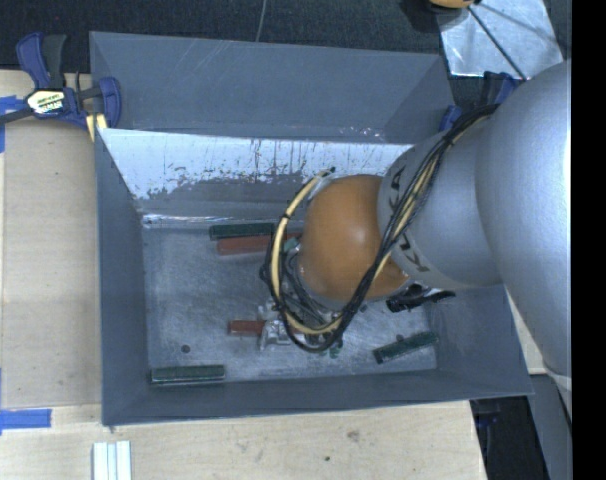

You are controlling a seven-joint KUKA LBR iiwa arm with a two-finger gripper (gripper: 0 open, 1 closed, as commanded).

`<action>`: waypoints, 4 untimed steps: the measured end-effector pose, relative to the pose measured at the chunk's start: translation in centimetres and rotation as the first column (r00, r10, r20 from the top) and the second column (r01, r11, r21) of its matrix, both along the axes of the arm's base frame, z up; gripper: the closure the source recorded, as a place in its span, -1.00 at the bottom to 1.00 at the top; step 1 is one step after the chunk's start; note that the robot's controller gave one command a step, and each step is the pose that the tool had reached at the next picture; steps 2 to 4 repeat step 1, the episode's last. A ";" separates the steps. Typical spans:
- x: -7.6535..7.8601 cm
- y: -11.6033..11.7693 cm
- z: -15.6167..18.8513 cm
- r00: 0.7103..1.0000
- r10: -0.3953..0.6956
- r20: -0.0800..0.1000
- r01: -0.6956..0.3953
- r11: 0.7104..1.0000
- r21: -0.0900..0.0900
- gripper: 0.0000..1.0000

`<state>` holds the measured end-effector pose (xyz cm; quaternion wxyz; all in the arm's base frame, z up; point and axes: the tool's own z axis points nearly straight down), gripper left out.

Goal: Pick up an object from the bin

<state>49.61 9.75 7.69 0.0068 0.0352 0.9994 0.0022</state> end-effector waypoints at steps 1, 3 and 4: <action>-1.2 0.1 16.5 0.998 0.067 -0.005 -0.067 0.998 -0.003 1.00; -1.2 0.1 16.5 0.998 0.067 -0.005 -0.067 0.998 -0.003 1.00; -1.2 0.1 16.5 0.998 0.067 -0.005 -0.067 0.998 -0.003 1.00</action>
Offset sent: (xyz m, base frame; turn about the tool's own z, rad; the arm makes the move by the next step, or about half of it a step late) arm 0.0000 0.0000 0.0000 0.0000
